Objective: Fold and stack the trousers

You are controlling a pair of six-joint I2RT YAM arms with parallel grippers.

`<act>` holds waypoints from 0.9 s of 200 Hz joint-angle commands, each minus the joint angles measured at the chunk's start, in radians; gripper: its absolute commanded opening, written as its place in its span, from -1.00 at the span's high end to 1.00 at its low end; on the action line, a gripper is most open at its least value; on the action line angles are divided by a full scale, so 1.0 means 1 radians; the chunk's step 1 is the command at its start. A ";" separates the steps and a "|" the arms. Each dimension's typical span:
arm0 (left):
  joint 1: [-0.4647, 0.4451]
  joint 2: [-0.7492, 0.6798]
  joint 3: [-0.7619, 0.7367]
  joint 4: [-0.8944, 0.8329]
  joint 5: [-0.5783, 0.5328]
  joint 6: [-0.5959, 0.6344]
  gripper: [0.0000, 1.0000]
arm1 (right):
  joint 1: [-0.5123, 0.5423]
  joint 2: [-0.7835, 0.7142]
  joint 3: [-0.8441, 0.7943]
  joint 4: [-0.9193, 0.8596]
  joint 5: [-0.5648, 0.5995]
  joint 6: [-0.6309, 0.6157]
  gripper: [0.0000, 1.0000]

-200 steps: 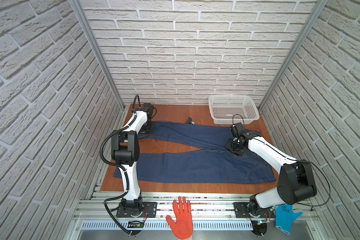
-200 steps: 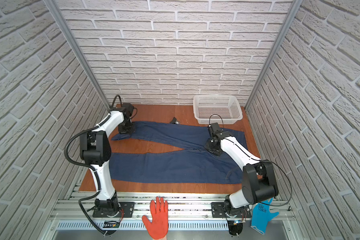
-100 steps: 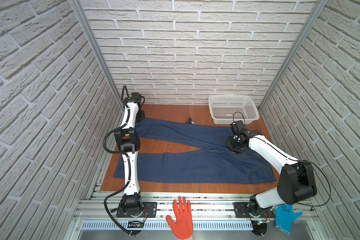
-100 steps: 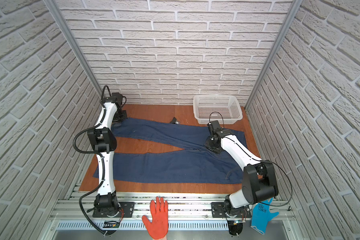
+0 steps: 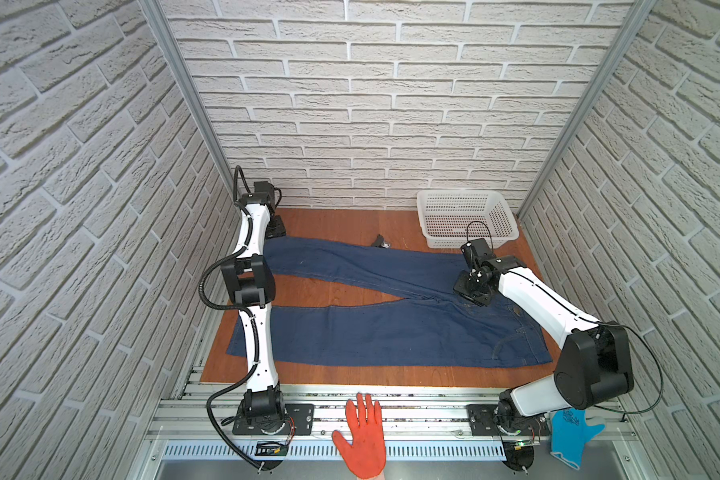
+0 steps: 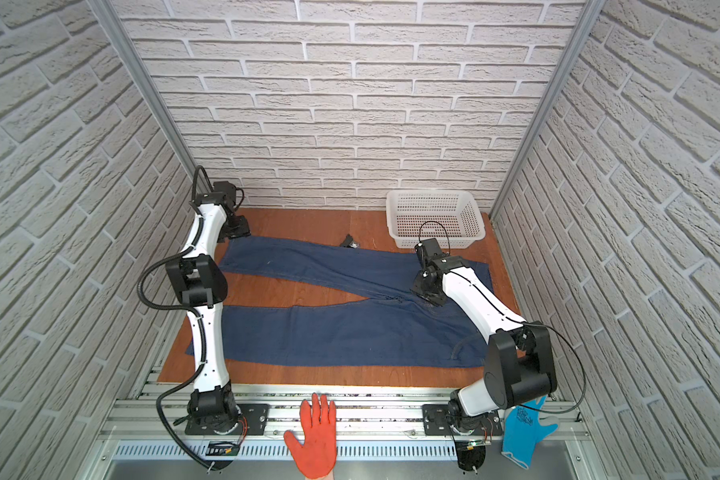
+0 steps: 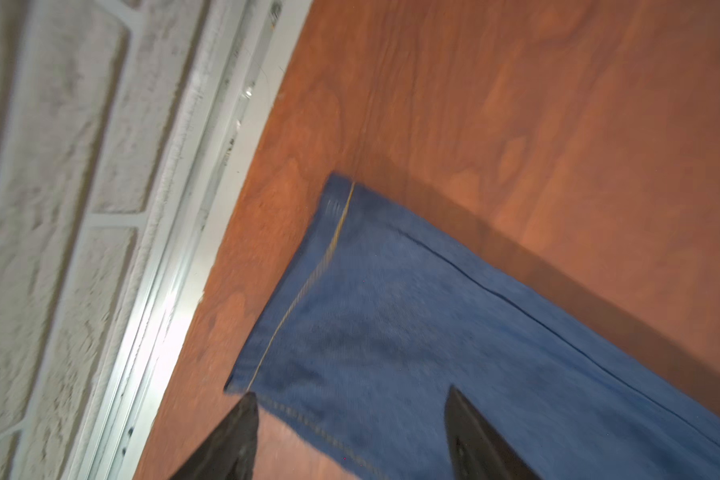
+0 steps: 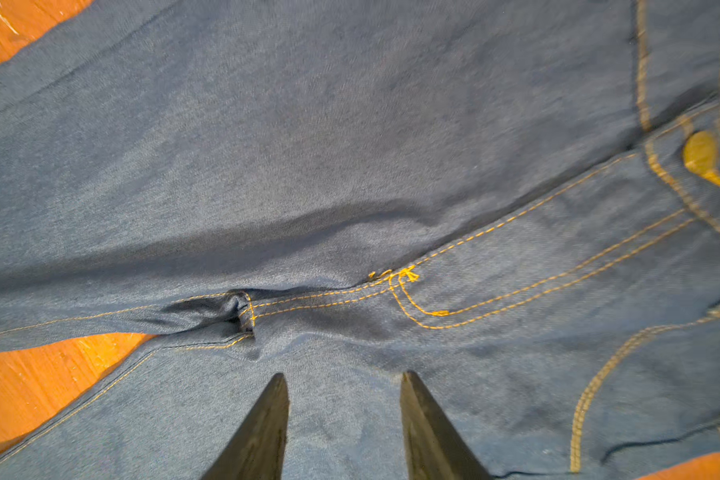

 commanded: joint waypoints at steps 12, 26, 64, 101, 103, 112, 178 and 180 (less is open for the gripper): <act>-0.034 -0.307 -0.197 0.092 0.018 -0.026 -0.47 | -0.027 -0.076 0.018 -0.044 0.038 -0.010 -0.01; -0.051 -0.421 -0.368 0.130 0.035 -0.056 -0.47 | -0.052 -0.103 -0.005 -0.042 0.018 -0.009 -0.03; -0.090 -0.737 -0.906 0.294 0.139 -0.156 -0.48 | -0.146 -0.188 -0.119 -0.019 -0.069 -0.019 -0.05; -0.081 -0.988 -1.365 0.429 0.219 -0.277 -0.46 | -0.252 -0.261 -0.268 0.016 -0.135 -0.035 -0.03; -0.078 -0.999 -1.384 0.433 0.220 -0.281 -0.46 | -0.259 -0.266 -0.275 0.017 -0.136 -0.037 -0.03; -0.071 -1.045 -1.462 0.451 0.227 -0.299 -0.46 | -0.276 -0.285 -0.305 0.022 -0.136 -0.042 -0.03; 0.035 -1.153 -1.705 0.494 0.228 -0.353 -0.51 | -0.384 -0.243 -0.475 0.108 -0.184 -0.044 -0.03; 0.037 -1.148 -1.708 0.500 0.229 -0.354 -0.51 | -0.388 -0.238 -0.480 0.111 -0.188 -0.044 -0.03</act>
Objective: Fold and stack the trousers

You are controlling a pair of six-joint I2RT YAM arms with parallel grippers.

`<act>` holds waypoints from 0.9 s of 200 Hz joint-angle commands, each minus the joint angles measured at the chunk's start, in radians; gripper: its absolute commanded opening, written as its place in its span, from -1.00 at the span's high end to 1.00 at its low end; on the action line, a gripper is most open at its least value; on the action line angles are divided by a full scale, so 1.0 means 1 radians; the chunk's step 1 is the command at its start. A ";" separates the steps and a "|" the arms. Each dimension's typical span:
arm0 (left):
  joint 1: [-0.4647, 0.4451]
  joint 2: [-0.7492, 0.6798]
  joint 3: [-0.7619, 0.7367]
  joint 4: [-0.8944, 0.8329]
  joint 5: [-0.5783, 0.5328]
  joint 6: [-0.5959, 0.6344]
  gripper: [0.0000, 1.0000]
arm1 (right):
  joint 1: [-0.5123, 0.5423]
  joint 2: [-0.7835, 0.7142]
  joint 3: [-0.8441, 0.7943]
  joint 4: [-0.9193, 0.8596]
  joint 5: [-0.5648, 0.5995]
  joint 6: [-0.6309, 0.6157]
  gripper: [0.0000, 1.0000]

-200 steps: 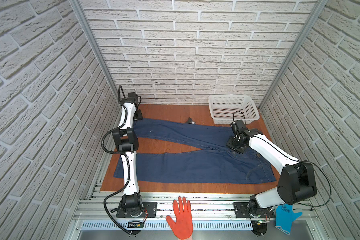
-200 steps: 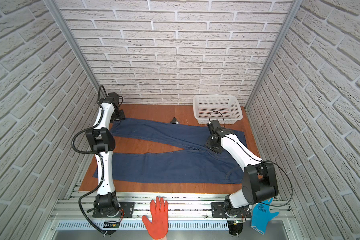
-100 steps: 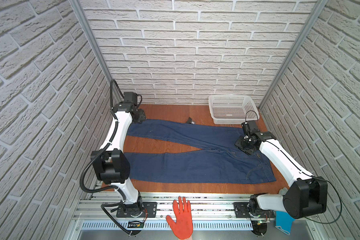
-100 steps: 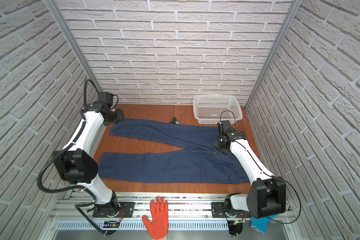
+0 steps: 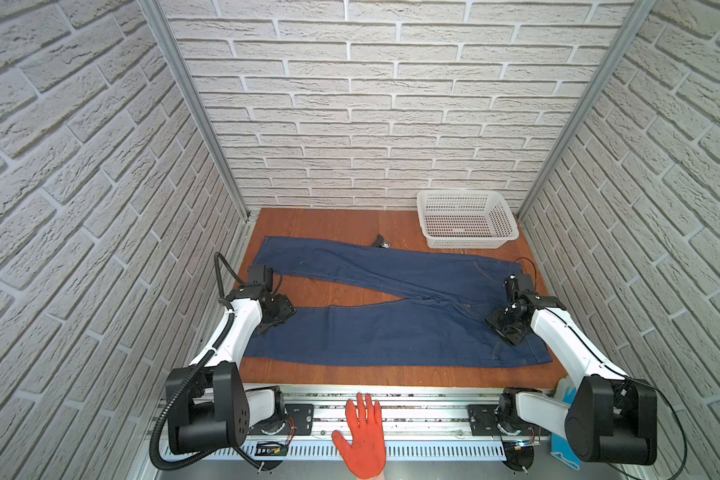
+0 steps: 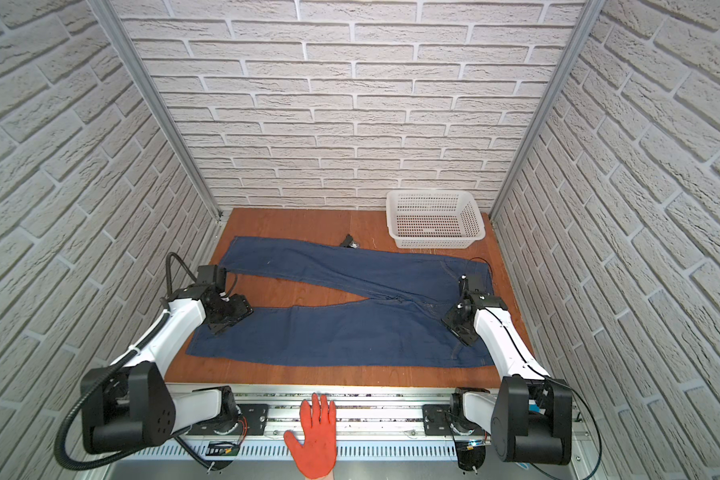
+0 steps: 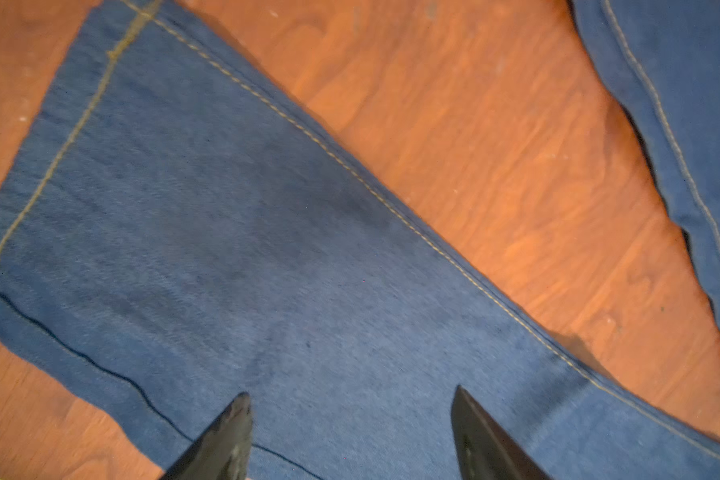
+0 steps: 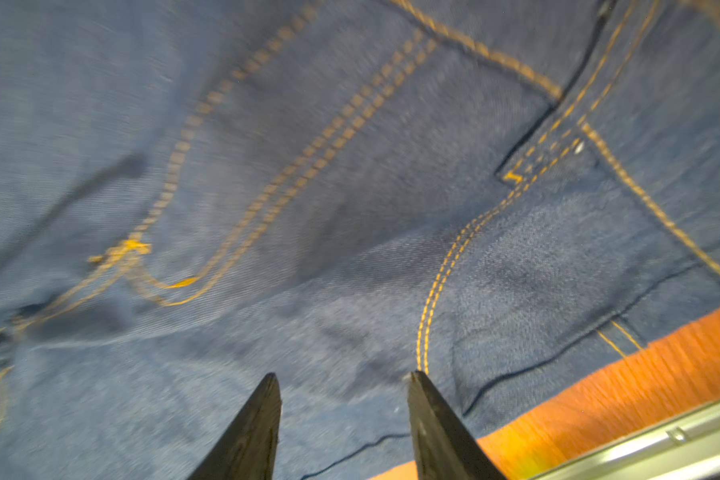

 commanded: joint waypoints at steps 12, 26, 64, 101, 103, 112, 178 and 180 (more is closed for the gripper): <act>0.041 0.048 -0.055 0.109 0.017 -0.039 -0.51 | -0.055 0.070 -0.065 0.086 -0.058 0.000 -0.03; 0.053 0.088 -0.072 0.134 0.013 -0.049 -0.51 | -0.076 0.097 -0.085 0.100 -0.063 0.002 -0.03; 0.120 0.131 -0.151 0.187 -0.004 -0.067 -0.52 | -0.151 0.098 -0.142 0.069 -0.077 -0.008 -0.04; 0.183 0.078 -0.170 0.139 -0.063 -0.067 -0.52 | -0.169 -0.033 -0.184 -0.027 -0.048 -0.016 -0.04; 0.185 0.074 -0.170 0.136 -0.066 -0.068 -0.52 | -0.169 -0.040 -0.187 -0.031 -0.050 -0.015 -0.04; 0.195 0.057 -0.169 0.122 -0.080 -0.069 -0.53 | -0.170 -0.066 -0.192 -0.052 -0.059 -0.015 -0.04; 0.220 -0.053 -0.111 0.090 0.026 -0.072 -0.50 | -0.170 -0.195 -0.054 -0.142 -0.081 0.022 -0.01; 0.216 -0.051 -0.107 0.090 0.030 -0.073 -0.50 | -0.170 -0.194 -0.046 -0.141 -0.079 0.027 -0.01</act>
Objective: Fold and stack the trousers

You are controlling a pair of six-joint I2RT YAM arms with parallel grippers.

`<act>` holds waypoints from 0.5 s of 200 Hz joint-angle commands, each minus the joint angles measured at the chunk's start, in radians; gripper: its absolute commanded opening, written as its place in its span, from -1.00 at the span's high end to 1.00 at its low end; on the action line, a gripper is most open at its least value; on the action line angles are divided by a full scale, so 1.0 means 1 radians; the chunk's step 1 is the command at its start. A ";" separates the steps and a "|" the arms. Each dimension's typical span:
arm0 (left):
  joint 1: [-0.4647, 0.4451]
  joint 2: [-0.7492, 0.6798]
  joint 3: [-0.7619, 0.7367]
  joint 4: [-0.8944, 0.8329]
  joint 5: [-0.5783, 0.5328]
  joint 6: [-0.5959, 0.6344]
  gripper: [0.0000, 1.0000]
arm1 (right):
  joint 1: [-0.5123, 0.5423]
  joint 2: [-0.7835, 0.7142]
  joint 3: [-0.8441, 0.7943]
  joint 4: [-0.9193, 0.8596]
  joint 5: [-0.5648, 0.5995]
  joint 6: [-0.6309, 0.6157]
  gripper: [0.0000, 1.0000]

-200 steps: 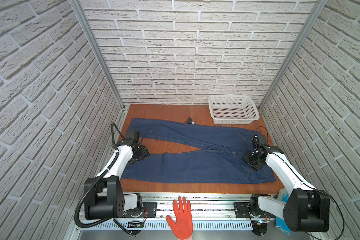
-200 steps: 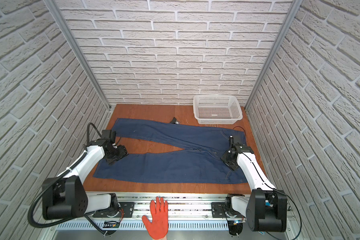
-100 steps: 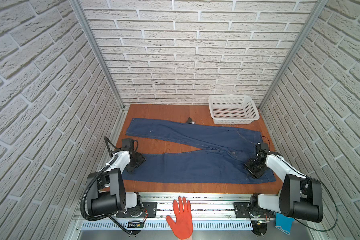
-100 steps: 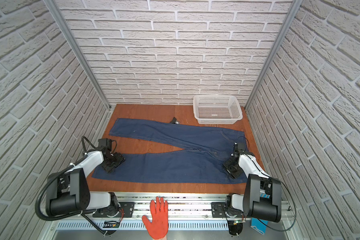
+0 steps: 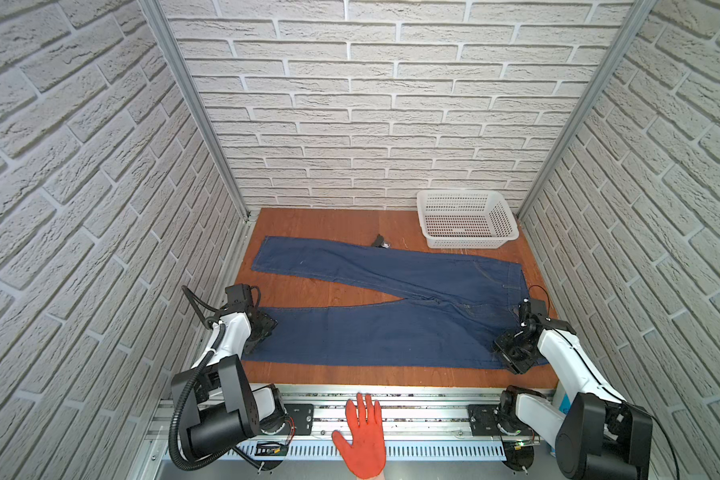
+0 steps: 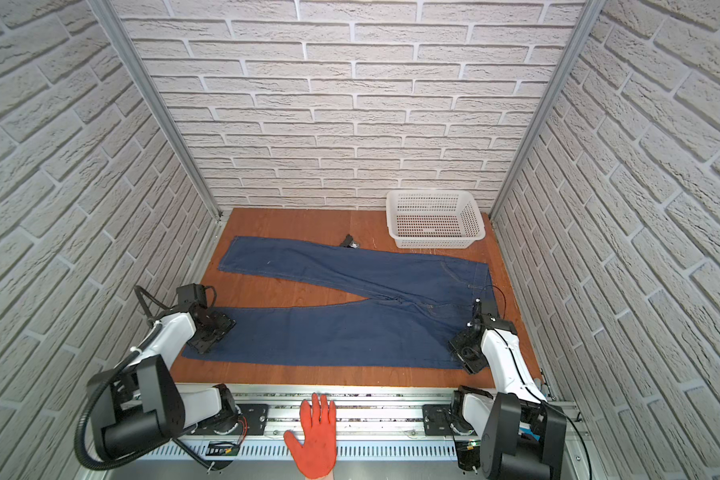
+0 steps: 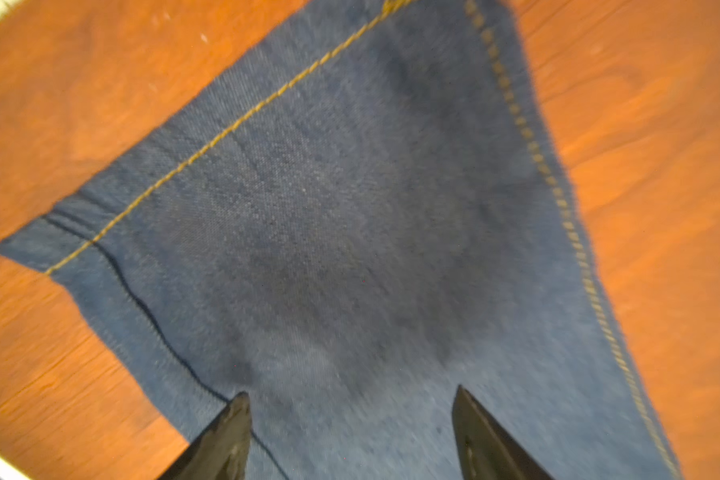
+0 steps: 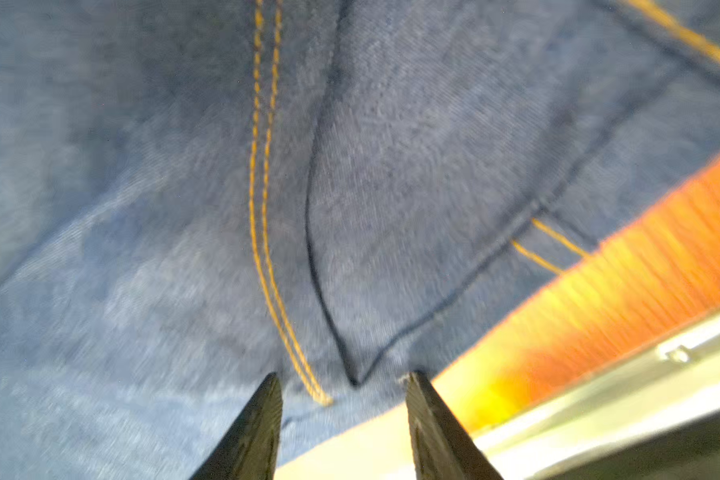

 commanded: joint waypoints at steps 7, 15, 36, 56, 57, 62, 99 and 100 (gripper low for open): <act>-0.016 -0.016 0.055 -0.010 0.074 -0.016 -0.49 | -0.004 -0.030 0.134 -0.017 0.016 0.035 -0.01; -0.035 -0.001 0.066 -0.006 0.076 -0.024 -0.49 | -0.004 -0.012 0.164 -0.005 0.019 0.044 -0.01; -0.077 0.055 0.072 0.031 0.084 -0.053 -0.47 | -0.005 0.091 0.237 0.051 0.017 0.060 0.03; -0.102 0.115 0.061 0.087 0.102 -0.083 -0.46 | -0.006 0.198 0.289 0.104 0.018 0.059 0.45; -0.103 0.118 0.061 0.089 0.103 -0.085 -0.45 | -0.006 0.203 0.290 0.106 0.019 0.059 0.47; -0.105 0.130 0.057 0.099 0.106 -0.090 -0.45 | -0.006 0.226 0.301 0.117 0.020 0.058 0.52; -0.103 0.204 0.036 0.130 0.096 -0.087 -0.45 | -0.036 0.363 0.279 0.192 0.003 0.067 0.70; -0.101 0.205 0.035 0.132 0.095 -0.087 -0.44 | -0.037 0.365 0.275 0.195 0.002 0.067 0.70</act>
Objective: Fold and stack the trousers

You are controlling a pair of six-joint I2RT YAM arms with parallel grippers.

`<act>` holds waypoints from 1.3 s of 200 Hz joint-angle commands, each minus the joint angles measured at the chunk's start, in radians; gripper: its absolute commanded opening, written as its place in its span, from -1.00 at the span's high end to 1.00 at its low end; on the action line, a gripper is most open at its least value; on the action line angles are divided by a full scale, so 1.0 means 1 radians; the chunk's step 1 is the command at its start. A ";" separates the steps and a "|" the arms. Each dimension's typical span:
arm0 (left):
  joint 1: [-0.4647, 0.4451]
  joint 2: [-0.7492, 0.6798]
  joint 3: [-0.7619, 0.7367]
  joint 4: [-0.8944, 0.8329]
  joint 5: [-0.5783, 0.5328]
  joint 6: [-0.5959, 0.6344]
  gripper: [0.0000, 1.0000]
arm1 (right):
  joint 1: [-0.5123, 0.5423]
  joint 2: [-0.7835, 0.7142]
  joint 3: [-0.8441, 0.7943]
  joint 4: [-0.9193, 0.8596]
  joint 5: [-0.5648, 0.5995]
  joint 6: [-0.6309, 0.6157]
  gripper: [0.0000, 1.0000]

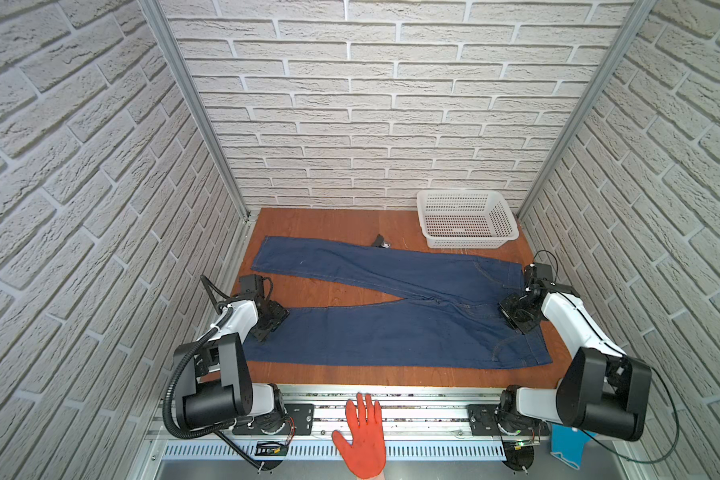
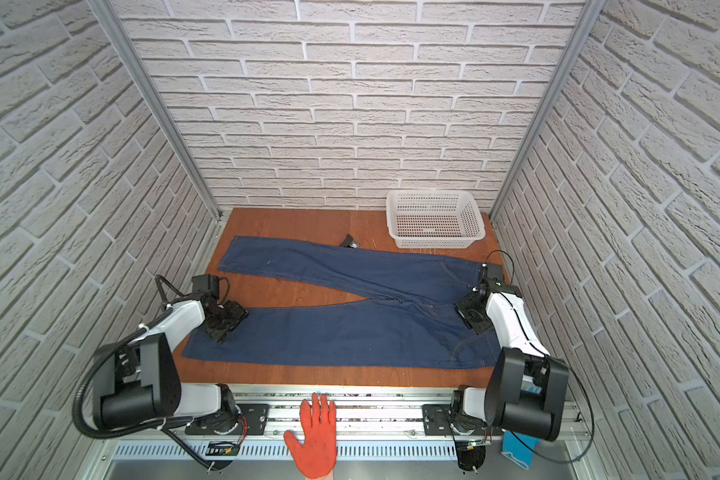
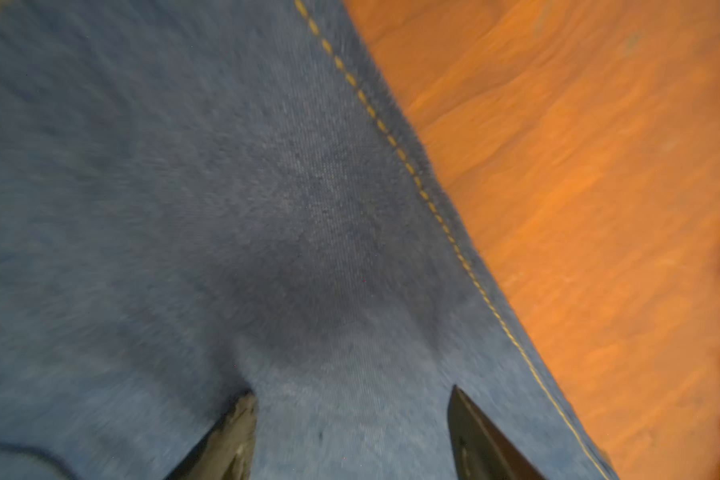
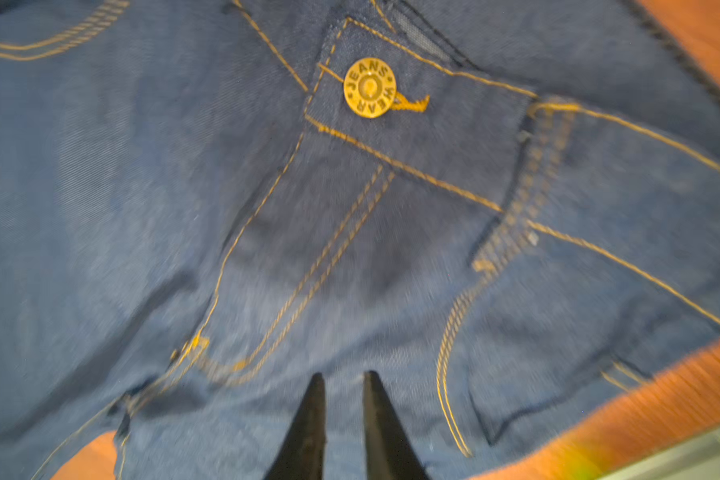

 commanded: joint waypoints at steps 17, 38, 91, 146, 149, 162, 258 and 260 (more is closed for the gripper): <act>0.030 0.049 -0.048 0.054 0.000 -0.008 -0.44 | -0.040 0.086 -0.072 0.105 -0.010 0.026 0.71; 0.061 0.060 -0.061 0.053 0.003 0.011 -0.44 | -0.072 0.126 -0.129 0.136 -0.020 0.025 0.71; 0.136 0.038 -0.092 0.020 -0.026 0.045 -0.46 | -0.159 0.051 -0.295 0.129 -0.013 0.014 0.63; 0.162 0.024 -0.111 0.008 -0.037 0.044 -0.48 | -0.177 -0.048 -0.356 0.052 0.018 -0.011 0.54; 0.163 0.024 -0.111 0.007 -0.037 0.044 -0.48 | -0.177 -0.051 -0.356 0.048 0.017 -0.012 0.54; 0.169 0.017 -0.114 0.003 -0.033 0.045 -0.48 | -0.179 -0.063 -0.353 0.029 0.017 -0.020 0.53; 0.206 0.016 -0.088 0.005 -0.003 0.058 -0.46 | -0.184 -0.275 -0.017 -0.183 -0.012 -0.069 0.01; 0.204 0.017 -0.086 0.005 0.000 0.058 -0.46 | -0.185 -0.274 -0.005 -0.182 -0.013 -0.069 0.01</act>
